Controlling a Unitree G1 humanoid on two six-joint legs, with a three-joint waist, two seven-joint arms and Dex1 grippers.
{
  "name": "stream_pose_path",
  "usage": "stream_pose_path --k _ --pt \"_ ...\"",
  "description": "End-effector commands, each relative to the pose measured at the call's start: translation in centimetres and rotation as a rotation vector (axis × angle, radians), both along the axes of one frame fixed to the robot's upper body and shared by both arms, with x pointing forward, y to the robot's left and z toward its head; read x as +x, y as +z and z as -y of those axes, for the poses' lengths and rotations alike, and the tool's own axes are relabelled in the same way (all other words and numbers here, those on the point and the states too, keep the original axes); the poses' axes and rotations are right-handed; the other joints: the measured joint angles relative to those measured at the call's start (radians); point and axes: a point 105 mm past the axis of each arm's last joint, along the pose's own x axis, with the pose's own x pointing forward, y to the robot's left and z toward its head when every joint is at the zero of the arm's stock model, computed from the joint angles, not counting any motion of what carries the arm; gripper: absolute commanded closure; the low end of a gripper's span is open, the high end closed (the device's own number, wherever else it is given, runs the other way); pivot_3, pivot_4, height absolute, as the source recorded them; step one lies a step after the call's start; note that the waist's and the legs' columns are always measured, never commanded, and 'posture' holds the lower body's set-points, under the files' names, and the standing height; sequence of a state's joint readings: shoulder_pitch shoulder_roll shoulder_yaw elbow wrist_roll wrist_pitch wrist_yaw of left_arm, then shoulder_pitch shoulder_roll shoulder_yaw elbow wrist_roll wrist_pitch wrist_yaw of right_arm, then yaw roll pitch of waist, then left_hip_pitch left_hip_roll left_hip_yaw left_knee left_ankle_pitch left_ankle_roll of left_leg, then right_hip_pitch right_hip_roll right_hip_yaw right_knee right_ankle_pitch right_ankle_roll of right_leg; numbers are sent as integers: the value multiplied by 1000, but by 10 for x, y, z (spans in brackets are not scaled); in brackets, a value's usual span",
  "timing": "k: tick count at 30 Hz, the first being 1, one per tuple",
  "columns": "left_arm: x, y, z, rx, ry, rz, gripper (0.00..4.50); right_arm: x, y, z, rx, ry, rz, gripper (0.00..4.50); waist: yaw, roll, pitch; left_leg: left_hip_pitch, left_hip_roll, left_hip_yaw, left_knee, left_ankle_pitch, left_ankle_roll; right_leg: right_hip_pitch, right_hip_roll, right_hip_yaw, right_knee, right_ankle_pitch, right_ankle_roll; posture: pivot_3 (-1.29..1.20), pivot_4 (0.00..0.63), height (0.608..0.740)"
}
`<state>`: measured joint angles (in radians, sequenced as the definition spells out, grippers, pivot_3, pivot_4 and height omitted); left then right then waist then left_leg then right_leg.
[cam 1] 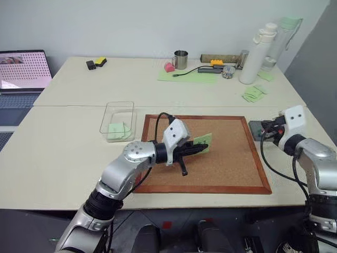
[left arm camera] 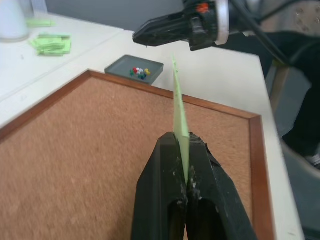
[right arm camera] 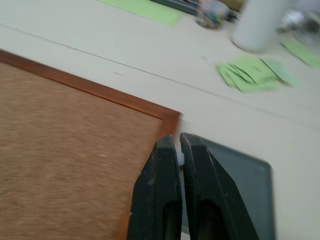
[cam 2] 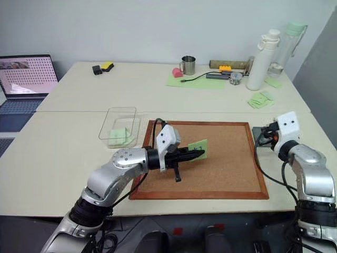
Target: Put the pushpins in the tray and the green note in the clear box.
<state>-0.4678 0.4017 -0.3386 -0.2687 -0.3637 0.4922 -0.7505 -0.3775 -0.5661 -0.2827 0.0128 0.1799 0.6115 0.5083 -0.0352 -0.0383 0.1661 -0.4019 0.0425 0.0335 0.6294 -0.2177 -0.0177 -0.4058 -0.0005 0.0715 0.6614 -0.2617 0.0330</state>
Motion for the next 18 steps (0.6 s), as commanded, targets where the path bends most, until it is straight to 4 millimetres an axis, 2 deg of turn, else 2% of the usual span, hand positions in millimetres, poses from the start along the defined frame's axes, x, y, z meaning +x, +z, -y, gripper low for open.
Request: stream_pose_path --k 1,2,3,6,16,18 --pt "0 13 9 2 1 137 4500 22 1 21 102 -72 11 3977 -1 1 1 0 0 0 0 0 0 0 1 0 0 0 0 0 150 740" --pt "1 11 9 12 2 143 4500 26 -1 23 121 -78 0 3863 -1 2 1 0 0 1 0 0 0 0 1 0 1 0 0 0 150 740" --pt "0 10 9 20 1 147 4500 30 -3 25 134 -82 -7 3500 -1 2 1 0 1 1 0 0 0 0 2 -1 1 0 0 0 150 740" --pt "-1 7 4 24 11 140 4500 36 -5 29 148 -83 -16 2911 1 3 2 0 1 1 -1 0 0 0 2 -1 1 0 0 0 150 740" --pt "2 8 -7 15 60 123 4500 38 -3 33 125 -73 0 947 1 4 3 -1 1 1 0 0 0 0 1 -1 1 -1 1 0 150 740" --pt "3 9 -8 8 66 117 4500 37 -4 33 124 -66 2 947 1 4 3 0 1 1 0 0 0 0 2 -1 1 -1 1 0 150 740"
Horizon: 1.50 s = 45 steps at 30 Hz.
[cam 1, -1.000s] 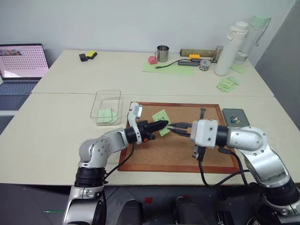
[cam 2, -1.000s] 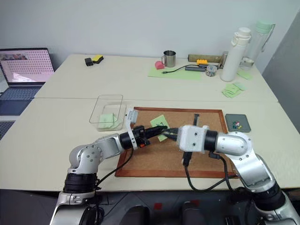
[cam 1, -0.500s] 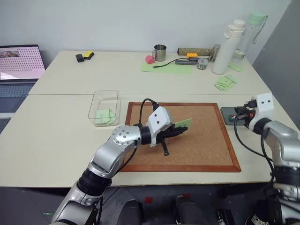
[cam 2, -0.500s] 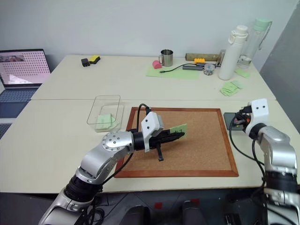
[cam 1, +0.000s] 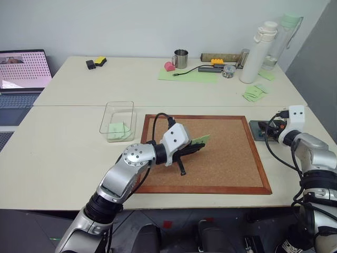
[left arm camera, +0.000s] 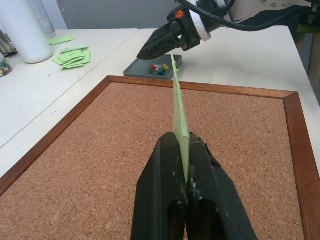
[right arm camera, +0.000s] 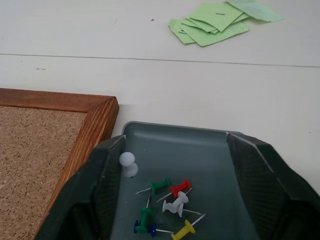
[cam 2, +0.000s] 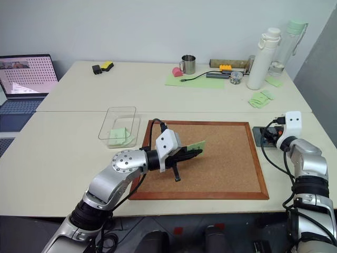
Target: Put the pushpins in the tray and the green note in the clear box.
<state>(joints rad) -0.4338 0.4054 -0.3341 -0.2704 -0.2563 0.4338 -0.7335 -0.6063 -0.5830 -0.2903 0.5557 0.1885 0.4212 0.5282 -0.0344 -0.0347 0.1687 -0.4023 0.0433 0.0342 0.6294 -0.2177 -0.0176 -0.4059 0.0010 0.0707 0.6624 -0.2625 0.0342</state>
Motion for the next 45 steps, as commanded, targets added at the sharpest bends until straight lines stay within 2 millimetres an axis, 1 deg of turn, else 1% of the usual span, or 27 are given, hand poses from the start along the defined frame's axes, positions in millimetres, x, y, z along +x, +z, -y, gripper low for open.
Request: stream_pose_path --k 1,3,12,17,19,26,28,33,36,39,43,45 --pt "-2 15 0 -38 -4 40 4500 0 17 1 -29 21 60 947 0 0 0 0 0 0 0 0 0 0 0 0 0 0 0 0 150 740" --pt "-1 14 0 -33 -6 41 4500 -1 12 1 -60 35 50 947 0 0 0 0 0 0 0 0 0 0 0 0 0 0 0 0 150 740" --pt "0 14 -3 -25 -4 40 4500 -6 -1 -3 -55 48 21 947 0 0 0 0 0 0 0 0 0 0 0 0 0 0 0 0 150 740" --pt "1 13 -6 -19 5 41 4500 -11 -12 -7 -55 68 -15 947 0 0 0 0 0 0 0 0 0 0 0 0 0 0 0 0 150 740" --pt "1 13 -6 -19 7 43 4500 -11 -11 -7 -56 68 -8 947 0 0 0 0 0 0 0 0 0 0 0 0 0 0 0 0 150 740" --pt "3 14 -7 -21 19 49 4500 -8 4 -3 -67 66 31 947 0 0 0 0 0 0 0 0 0 0 0 0 1 0 0 0 150 740" --pt "4 16 -7 -28 25 50 4500 -8 12 -2 -68 65 56 947 0 0 0 0 0 0 0 0 0 0 0 0 1 0 0 0 150 740" --pt "10 25 -14 -52 62 50 4500 -8 47 -7 -47 90 151 947 -2 1 0 0 0 -1 0 0 0 0 0 0 1 0 0 0 150 740" --pt "17 32 -26 -68 111 44 4500 -11 68 -12 16 117 200 947 -1 1 0 0 0 -1 0 0 0 0 0 -1 1 0 0 0 150 740" --pt "22 37 -42 -63 163 43 4500 -18 83 -24 68 189 217 947 0 1 0 0 1 -1 0 0 0 0 1 -1 1 0 0 0 150 740" --pt "28 42 -63 -70 249 39 4500 -35 95 -53 108 372 219 947 0 1 0 0 1 -2 0 0 0 0 1 -1 1 0 0 0 150 740" --pt "33 45 -76 -83 320 34 4500 -51 99 -74 98 511 224 947 2 0 0 0 1 -2 0 0 0 0 0 -1 0 0 0 0 150 740"
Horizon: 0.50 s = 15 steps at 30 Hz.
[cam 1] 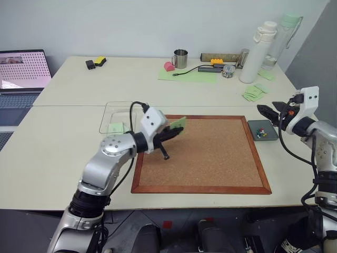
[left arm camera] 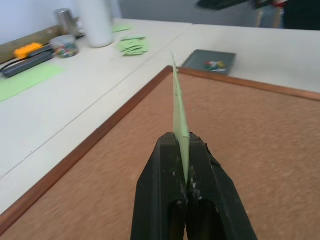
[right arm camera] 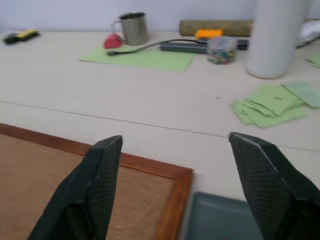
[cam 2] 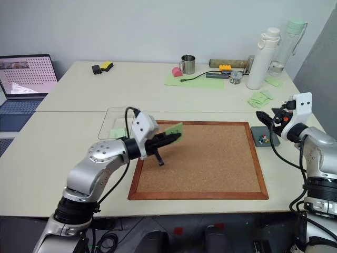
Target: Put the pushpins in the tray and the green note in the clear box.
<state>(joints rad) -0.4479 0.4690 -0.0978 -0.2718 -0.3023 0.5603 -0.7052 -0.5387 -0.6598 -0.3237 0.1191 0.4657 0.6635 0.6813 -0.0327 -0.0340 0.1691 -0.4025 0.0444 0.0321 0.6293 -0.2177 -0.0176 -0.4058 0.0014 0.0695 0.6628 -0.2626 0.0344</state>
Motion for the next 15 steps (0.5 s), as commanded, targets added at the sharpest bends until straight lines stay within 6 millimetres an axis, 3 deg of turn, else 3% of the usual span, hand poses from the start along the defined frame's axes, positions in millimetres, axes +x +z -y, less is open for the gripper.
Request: stream_pose_path --k 1,6,9,15 --pt "4 20 -20 -40 107 47 4500 -30 22 -36 -46 244 75 947 0 0 0 0 0 0 0 0 0 0 0 0 0 0 1 0 150 740" --pt "26 32 -72 -68 413 108 4500 -70 8 -88 -251 502 132 947 0 -1 0 0 1 -2 0 0 0 0 0 -1 0 -2 4 0 150 740" --pt "40 39 -105 -77 613 147 4500 -87 5 -120 -283 614 176 947 -4 -1 0 1 1 -2 0 0 0 0 0 0 1 -2 4 0 150 740" --pt "55 33 -139 -85 862 142 4500 -105 7 -161 -243 733 196 947 3 -3 2 0 1 -3 1 0 0 0 0 -1 1 -2 5 0 150 740"
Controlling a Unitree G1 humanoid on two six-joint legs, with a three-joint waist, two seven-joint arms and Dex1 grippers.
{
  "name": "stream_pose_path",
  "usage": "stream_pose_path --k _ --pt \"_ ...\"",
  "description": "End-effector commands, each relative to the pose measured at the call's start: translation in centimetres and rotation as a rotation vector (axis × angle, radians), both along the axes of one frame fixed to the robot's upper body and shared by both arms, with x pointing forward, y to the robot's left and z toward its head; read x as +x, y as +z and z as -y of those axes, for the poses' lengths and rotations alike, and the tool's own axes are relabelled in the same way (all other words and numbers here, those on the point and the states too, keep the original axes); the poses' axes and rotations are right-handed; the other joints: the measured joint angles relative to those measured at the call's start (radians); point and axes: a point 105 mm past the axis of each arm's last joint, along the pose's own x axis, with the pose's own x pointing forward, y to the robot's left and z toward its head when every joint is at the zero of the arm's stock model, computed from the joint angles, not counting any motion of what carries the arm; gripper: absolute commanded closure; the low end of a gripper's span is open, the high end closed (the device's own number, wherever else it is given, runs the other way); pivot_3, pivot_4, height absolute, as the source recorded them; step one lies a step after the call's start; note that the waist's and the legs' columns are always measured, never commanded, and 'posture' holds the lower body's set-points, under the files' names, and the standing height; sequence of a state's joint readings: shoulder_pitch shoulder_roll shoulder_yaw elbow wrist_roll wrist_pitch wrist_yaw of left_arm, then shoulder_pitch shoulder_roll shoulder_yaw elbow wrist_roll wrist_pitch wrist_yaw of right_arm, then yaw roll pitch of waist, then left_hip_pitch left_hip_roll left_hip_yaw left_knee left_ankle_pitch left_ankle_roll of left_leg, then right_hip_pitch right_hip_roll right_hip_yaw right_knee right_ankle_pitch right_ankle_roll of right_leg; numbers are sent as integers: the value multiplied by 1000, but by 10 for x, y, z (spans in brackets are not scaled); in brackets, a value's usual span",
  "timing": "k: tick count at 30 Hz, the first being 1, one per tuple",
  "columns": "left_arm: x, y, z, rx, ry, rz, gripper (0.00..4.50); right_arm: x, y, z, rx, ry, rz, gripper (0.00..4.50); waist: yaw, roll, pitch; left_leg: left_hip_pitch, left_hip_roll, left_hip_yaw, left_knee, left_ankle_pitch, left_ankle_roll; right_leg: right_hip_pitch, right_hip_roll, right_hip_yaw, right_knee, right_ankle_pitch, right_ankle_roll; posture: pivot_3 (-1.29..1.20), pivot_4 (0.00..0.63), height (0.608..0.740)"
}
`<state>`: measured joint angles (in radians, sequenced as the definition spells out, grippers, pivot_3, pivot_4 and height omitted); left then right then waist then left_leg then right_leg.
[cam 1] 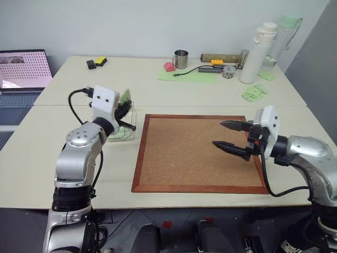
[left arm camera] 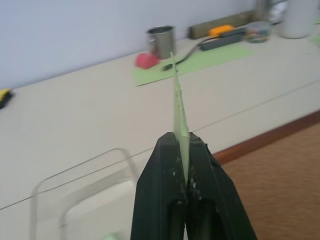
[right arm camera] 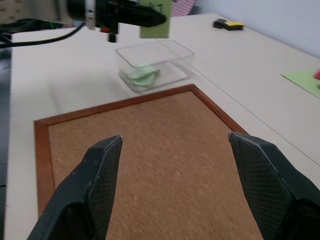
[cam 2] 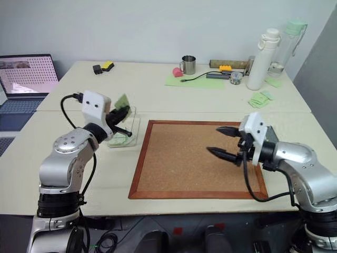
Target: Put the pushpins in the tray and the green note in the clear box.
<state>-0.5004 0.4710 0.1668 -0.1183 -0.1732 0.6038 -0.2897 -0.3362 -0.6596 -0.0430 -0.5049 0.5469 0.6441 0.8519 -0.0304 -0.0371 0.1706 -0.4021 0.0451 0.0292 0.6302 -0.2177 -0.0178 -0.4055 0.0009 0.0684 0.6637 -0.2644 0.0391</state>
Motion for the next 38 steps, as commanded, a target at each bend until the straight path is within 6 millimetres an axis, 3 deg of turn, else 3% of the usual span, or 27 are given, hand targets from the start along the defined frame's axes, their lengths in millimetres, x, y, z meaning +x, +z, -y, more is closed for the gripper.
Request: stream_pose_path --k 1,4,9,16,19,23,26,31,35,38 --pt "5 4 -17 -18 128 30 4500 -14 9 -22 11 77 36 947 1 0 0 0 0 0 0 0 0 0 0 0 0 0 0 0 150 740" --pt "2 -11 -20 -7 163 -12 4500 -16 9 -27 20 87 27 947 2 -3 1 -1 1 0 0 0 0 0 -2 -1 -1 2 -4 0 150 740" --pt "-2 -20 -22 -6 171 -26 3478 -13 9 -24 24 55 26 929 2 -3 1 -2 1 0 0 0 0 -1 -4 -2 -1 2 -4 0 150 740" --pt "-1 -16 -20 39 139 -17 2064 -5 9 -17 37 -12 26 929 2 -3 1 -2 0 0 0 0 0 -1 -3 -3 0 2 -4 0 150 740" --pt "-1 -7 -7 99 20 -7 2064 -1 9 -10 40 -61 21 929 2 -3 1 -2 0 1 0 0 0 -1 -3 -3 0 2 -4 0 150 740" --pt "-16 14 29 150 -322 -18 2064 2 6 16 4 -158 4 929 3 -4 2 -4 0 1 0 0 0 -1 -3 -5 -1 2 -4 0 150 740" --pt "-42 -1 46 205 -557 -143 2064 -6 -1 37 -56 -180 -51 929 4 -3 2 -6 0 1 0 0 0 -2 -5 -5 -2 2 -4 0 150 740" --pt "-80 -30 59 196 -796 -339 2064 -9 -14 78 -138 -291 -105 929 -3 -3 2 -5 1 2 0 0 0 -2 -5 -4 -2 1 -3 0 150 740" --pt "-85 -39 71 175 -853 -354 2064 -7 -21 91 -136 -345 -113 929 -1 -3 2 -5 0 1 1 0 0 -2 -3 -5 0 -1 -1 0 150 740" --pt "-81 -35 81 150 -877 -306 2064 -6 -24 92 -114 -360 -116 929 0 -3 2 -3 0 1 1 0 0 -1 -3 -4 0 -1 -1 0 150 740"
